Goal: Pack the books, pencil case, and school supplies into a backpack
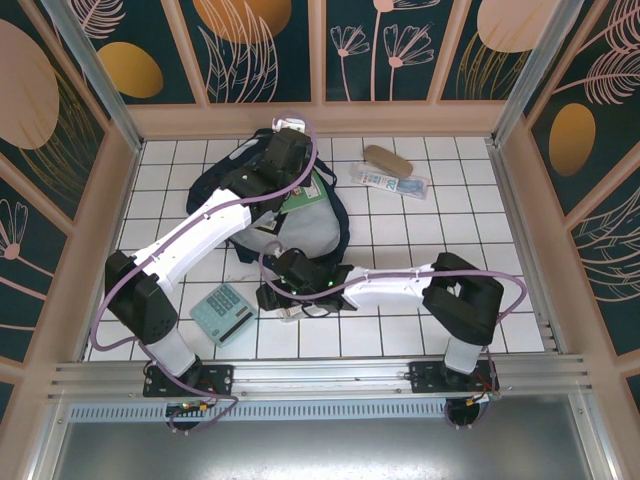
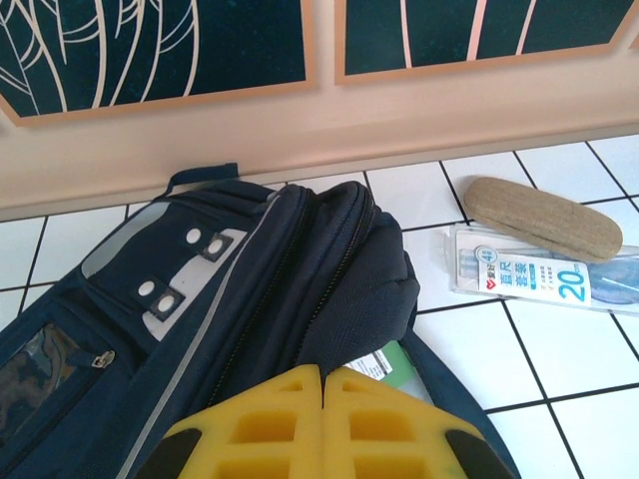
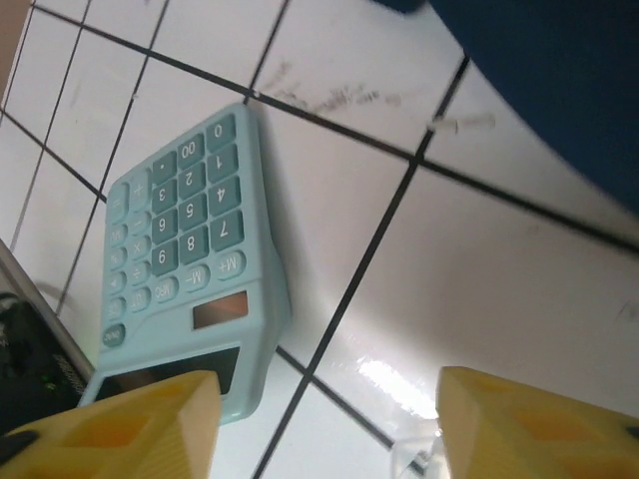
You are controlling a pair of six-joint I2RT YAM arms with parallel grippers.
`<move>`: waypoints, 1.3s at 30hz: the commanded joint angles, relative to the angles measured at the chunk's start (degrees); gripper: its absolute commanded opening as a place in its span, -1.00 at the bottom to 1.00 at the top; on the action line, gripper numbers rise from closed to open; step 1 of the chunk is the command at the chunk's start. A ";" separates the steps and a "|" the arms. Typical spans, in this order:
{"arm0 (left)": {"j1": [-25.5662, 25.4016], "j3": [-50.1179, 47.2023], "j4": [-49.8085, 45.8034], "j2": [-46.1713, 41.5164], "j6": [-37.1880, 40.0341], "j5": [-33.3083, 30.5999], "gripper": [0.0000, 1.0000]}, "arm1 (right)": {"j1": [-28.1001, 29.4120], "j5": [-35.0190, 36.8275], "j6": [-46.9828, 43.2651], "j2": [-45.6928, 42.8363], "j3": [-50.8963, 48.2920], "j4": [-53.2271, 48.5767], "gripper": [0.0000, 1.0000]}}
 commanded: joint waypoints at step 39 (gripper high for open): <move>0.37 -8.81 6.19 -8.54 0.79 -0.40 -1.00 | 5.58 -2.01 34.23 8.47 4.02 7.65 -0.55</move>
